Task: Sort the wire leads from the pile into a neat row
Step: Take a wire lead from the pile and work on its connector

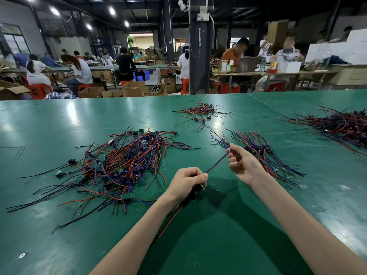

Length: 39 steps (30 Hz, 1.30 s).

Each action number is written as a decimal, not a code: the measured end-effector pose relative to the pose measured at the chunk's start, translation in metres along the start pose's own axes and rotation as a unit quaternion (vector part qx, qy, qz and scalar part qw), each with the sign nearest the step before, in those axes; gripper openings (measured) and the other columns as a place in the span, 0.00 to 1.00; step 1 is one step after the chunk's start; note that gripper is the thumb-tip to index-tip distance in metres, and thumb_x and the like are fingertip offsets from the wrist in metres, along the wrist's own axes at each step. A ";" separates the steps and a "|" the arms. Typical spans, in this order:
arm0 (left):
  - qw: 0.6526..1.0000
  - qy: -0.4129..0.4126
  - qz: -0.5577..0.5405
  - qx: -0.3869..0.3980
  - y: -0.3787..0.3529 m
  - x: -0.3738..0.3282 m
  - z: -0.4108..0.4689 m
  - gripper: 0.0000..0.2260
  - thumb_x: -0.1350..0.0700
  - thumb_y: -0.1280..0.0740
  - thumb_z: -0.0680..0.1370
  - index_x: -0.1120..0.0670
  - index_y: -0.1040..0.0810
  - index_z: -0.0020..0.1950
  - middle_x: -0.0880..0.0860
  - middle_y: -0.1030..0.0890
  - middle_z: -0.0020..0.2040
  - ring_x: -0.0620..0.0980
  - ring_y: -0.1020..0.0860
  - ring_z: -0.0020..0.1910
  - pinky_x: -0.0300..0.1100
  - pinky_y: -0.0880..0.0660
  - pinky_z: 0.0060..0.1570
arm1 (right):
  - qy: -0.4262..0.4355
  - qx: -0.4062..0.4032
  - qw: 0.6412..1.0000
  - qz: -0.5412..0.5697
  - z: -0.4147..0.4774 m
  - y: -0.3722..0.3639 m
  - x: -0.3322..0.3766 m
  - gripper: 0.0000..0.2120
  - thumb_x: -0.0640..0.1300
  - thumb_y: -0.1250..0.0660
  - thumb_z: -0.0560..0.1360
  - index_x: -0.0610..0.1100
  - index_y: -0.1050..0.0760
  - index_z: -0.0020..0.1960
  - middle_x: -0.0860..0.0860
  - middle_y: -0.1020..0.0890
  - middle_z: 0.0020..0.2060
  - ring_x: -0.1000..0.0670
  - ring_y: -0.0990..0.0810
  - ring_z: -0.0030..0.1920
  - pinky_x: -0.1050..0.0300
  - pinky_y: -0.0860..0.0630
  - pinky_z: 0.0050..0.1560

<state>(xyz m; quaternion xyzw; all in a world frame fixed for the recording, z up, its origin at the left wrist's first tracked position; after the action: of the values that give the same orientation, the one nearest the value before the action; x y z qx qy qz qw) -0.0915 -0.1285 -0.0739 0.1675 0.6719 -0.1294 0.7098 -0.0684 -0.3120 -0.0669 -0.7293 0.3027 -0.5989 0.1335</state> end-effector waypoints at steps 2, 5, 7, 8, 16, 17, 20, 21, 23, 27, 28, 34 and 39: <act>1.000 -0.001 0.003 0.001 0.000 0.000 0.000 0.14 0.60 0.32 0.76 0.55 0.24 0.30 0.51 0.24 0.26 0.43 0.29 0.22 0.31 0.35 0.23 | -0.003 -0.002 1.000 0.007 0.000 0.000 0.000 0.11 0.43 0.34 0.77 0.38 0.26 0.38 0.51 0.27 0.22 0.58 0.32 0.19 0.69 0.34 0.17; 1.000 -0.001 0.005 0.000 0.000 0.000 0.000 0.13 0.59 0.32 0.76 0.55 0.24 0.31 0.51 0.24 0.26 0.43 0.30 0.22 0.31 0.35 0.23 | -0.010 -0.001 1.000 0.021 0.000 0.000 0.001 0.12 0.43 0.37 0.78 0.38 0.27 0.39 0.51 0.28 0.22 0.58 0.32 0.19 0.69 0.35 0.17; 1.000 -0.003 0.006 0.000 0.001 -0.001 0.000 0.13 0.59 0.32 0.76 0.56 0.24 0.31 0.51 0.23 0.26 0.43 0.30 0.22 0.31 0.34 0.23 | -0.016 -0.001 1.000 0.026 0.001 0.001 0.001 0.12 0.43 0.38 0.79 0.38 0.27 0.39 0.51 0.28 0.22 0.58 0.32 0.18 0.69 0.35 0.17; 1.000 -0.003 0.007 -0.001 0.000 -0.001 0.000 0.13 0.60 0.32 0.76 0.56 0.24 0.31 0.51 0.23 0.26 0.43 0.29 0.22 0.32 0.34 0.23 | -0.018 0.000 0.999 0.027 0.001 0.001 0.000 0.12 0.43 0.38 0.79 0.38 0.27 0.39 0.52 0.28 0.21 0.58 0.32 0.18 0.69 0.35 0.17; 1.000 0.001 0.012 -0.005 0.002 0.000 -0.001 0.13 0.60 0.32 0.76 0.56 0.25 0.31 0.51 0.24 0.26 0.43 0.30 0.22 0.32 0.35 0.23 | -0.022 0.008 0.999 0.024 0.005 0.005 0.002 0.17 0.52 0.38 0.79 0.39 0.27 0.40 0.51 0.30 0.23 0.57 0.34 0.19 0.68 0.37 0.16; 1.000 0.002 0.013 -0.006 0.002 0.000 -0.002 0.13 0.59 0.32 0.76 0.56 0.24 0.31 0.51 0.24 0.27 0.43 0.30 0.22 0.32 0.35 0.23 | -0.023 0.013 0.999 0.023 0.005 0.006 0.002 0.18 0.54 0.36 0.77 0.39 0.26 0.40 0.51 0.30 0.24 0.57 0.34 0.20 0.68 0.37 0.17; 1.000 0.007 0.018 -0.007 0.002 0.001 -0.002 0.14 0.58 0.32 0.76 0.55 0.24 0.30 0.52 0.24 0.28 0.45 0.30 0.23 0.33 0.35 0.24 | -0.033 0.049 0.998 0.008 0.002 0.003 0.002 0.16 0.54 0.29 0.70 0.40 0.24 0.43 0.51 0.29 0.26 0.57 0.33 0.22 0.67 0.36 0.18; 1.000 0.009 0.017 -0.006 0.002 0.001 -0.002 0.14 0.58 0.32 0.76 0.55 0.24 0.30 0.53 0.24 0.28 0.45 0.30 0.23 0.33 0.35 0.24 | -0.032 0.061 0.998 0.000 0.001 0.001 0.001 0.15 0.52 0.28 0.69 0.40 0.24 0.43 0.51 0.29 0.25 0.57 0.33 0.22 0.68 0.35 0.18; 1.000 0.015 0.014 -0.007 0.002 0.001 -0.003 0.13 0.58 0.31 0.76 0.55 0.24 0.31 0.53 0.24 0.28 0.44 0.31 0.22 0.34 0.36 0.23 | -0.030 0.079 0.996 -0.008 0.000 -0.003 0.001 0.11 0.48 0.28 0.67 0.40 0.24 0.42 0.52 0.28 0.25 0.57 0.32 0.21 0.68 0.34 0.19; 1.000 0.012 0.016 -0.011 0.002 0.000 -0.003 0.13 0.58 0.31 0.76 0.55 0.24 0.31 0.53 0.24 0.28 0.45 0.30 0.23 0.34 0.35 0.25 | -0.029 0.081 0.996 0.011 0.000 -0.002 0.003 0.08 0.45 0.31 0.71 0.39 0.24 0.41 0.52 0.27 0.25 0.58 0.30 0.21 0.70 0.32 0.19; 1.000 0.011 0.016 -0.011 0.002 -0.001 -0.003 0.13 0.58 0.31 0.76 0.55 0.24 0.31 0.53 0.24 0.28 0.45 0.30 0.23 0.35 0.35 0.25 | -0.029 0.077 0.997 0.016 0.000 -0.002 0.003 0.09 0.45 0.32 0.73 0.39 0.24 0.41 0.52 0.27 0.25 0.59 0.30 0.21 0.70 0.32 0.19; 1.000 0.005 0.016 -0.013 0.001 -0.002 -0.003 0.13 0.59 0.31 0.76 0.56 0.24 0.31 0.53 0.24 0.29 0.46 0.29 0.26 0.34 0.34 0.26 | -0.029 0.061 0.997 0.048 0.000 0.001 0.005 0.10 0.43 0.36 0.78 0.38 0.26 0.41 0.52 0.28 0.25 0.59 0.31 0.20 0.70 0.33 0.18; 1.000 0.003 0.009 -0.008 0.001 -0.002 -0.002 0.13 0.59 0.32 0.76 0.56 0.24 0.31 0.52 0.24 0.28 0.45 0.29 0.24 0.32 0.34 0.25 | -0.037 0.045 0.996 0.064 -0.002 0.001 0.005 0.11 0.43 0.38 0.78 0.38 0.26 0.40 0.52 0.28 0.23 0.59 0.31 0.19 0.70 0.34 0.17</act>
<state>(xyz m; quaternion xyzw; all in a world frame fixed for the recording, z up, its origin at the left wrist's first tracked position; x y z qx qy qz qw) -0.0936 -0.1270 -0.0720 0.1681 0.6738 -0.1171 0.7100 -0.0699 -0.3154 -0.0626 -0.7232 0.3166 -0.5747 0.2156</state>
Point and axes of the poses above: each hand's wrist, its own z-axis towards the middle knuckle, its own y-axis out of the back of the hand, x = y × z, the point moved 5 cm from there along z, towards the middle knuckle
